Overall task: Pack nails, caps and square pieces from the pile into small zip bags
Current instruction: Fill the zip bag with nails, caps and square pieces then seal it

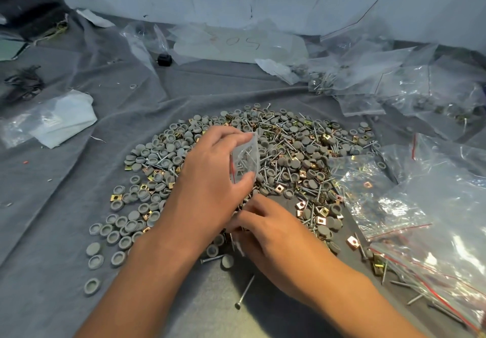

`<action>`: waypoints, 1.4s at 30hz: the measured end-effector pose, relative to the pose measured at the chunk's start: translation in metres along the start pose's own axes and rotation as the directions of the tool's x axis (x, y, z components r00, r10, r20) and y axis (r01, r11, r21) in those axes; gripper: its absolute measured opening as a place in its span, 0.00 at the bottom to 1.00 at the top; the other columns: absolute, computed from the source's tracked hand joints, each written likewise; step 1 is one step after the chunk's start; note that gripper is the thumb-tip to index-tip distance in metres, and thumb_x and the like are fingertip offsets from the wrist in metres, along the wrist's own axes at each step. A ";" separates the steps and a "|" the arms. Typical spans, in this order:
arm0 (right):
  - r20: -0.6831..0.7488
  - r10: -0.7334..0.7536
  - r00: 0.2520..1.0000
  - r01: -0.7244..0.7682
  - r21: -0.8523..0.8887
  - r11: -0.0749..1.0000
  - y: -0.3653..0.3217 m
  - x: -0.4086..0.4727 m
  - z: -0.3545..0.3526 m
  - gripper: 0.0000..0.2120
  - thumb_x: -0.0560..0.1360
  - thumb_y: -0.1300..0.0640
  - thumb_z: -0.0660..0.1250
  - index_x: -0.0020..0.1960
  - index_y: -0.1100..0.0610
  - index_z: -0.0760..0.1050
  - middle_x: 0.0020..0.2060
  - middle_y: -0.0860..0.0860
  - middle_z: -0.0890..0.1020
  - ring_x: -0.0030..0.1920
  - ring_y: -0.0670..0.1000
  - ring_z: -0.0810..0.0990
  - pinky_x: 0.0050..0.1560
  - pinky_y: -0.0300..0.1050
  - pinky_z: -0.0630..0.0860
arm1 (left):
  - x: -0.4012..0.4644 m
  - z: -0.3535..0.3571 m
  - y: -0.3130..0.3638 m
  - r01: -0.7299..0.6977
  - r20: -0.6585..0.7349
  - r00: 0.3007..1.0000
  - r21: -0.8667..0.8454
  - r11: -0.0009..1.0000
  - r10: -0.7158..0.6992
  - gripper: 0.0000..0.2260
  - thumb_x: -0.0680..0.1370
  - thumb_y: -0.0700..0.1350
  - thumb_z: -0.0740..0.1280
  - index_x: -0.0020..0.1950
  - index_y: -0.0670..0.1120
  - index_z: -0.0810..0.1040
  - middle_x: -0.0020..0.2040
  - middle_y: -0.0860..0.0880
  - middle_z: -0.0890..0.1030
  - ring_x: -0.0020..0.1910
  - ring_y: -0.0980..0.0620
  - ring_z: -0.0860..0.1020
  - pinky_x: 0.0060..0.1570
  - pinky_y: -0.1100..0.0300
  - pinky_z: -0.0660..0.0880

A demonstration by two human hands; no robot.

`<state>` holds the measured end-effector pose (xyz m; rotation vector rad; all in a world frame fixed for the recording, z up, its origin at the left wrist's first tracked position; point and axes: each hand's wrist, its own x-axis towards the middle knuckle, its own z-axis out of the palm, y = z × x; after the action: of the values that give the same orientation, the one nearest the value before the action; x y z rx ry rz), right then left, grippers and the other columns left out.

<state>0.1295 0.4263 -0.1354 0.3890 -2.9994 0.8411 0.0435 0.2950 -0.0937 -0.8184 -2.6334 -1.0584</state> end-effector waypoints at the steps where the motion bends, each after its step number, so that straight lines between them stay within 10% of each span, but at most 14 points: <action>1: -0.009 0.010 1.000 -0.010 -0.006 1.000 -0.001 0.000 0.002 0.11 0.81 0.47 0.62 0.60 0.46 0.77 0.54 0.45 0.72 0.55 0.48 0.74 0.54 0.49 0.77 | 0.000 0.000 0.000 -0.002 -0.001 1.000 -0.001 1.000 0.002 0.26 0.73 0.43 0.75 0.70 0.50 0.76 0.61 0.58 0.73 0.45 0.59 0.72 0.56 0.69 0.71; 9: -0.016 0.022 1.000 -0.024 -0.099 0.995 -0.008 0.002 0.007 0.15 0.78 0.41 0.66 0.61 0.47 0.76 0.54 0.45 0.73 0.58 0.49 0.72 0.56 0.49 0.76 | -0.001 -0.001 0.001 -0.001 0.006 1.000 -0.004 1.000 0.001 0.26 0.73 0.43 0.75 0.70 0.51 0.76 0.60 0.59 0.73 0.45 0.60 0.72 0.55 0.77 0.67; 17: -0.169 0.021 0.985 -0.004 0.102 0.995 0.006 0.002 -0.006 0.05 0.76 0.56 0.72 0.51 0.48 0.80 0.47 0.40 0.75 0.46 0.39 0.75 0.49 0.36 0.73 | -0.001 -0.001 0.002 -0.008 0.013 1.000 -0.014 1.000 0.008 0.26 0.72 0.43 0.75 0.70 0.51 0.75 0.60 0.60 0.72 0.44 0.63 0.73 0.55 0.70 0.70; 25: -0.680 -0.005 0.734 0.184 0.192 0.964 0.005 0.013 -0.043 0.08 0.76 0.58 0.73 0.55 0.55 0.83 0.47 0.45 0.84 0.46 0.45 0.83 0.45 0.39 0.79 | -0.002 0.002 0.004 -0.024 0.071 0.997 0.003 1.000 0.023 0.28 0.71 0.45 0.77 0.70 0.51 0.75 0.60 0.61 0.71 0.46 0.66 0.71 0.53 0.77 0.67; 42: -0.634 -0.065 0.771 0.033 -0.062 0.998 0.014 0.018 -0.039 0.08 0.74 0.58 0.73 0.53 0.55 0.82 0.47 0.44 0.81 0.46 0.47 0.78 0.47 0.41 0.76 | -0.003 0.002 0.005 -0.023 0.072 0.997 -0.008 1.000 0.023 0.26 0.72 0.42 0.77 0.69 0.50 0.76 0.60 0.60 0.72 0.46 0.68 0.71 0.51 0.80 0.65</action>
<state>0.1059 0.4534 -0.1084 0.1330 -2.3535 0.7076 0.0488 0.2984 -0.0930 -0.9024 -2.6734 -1.0530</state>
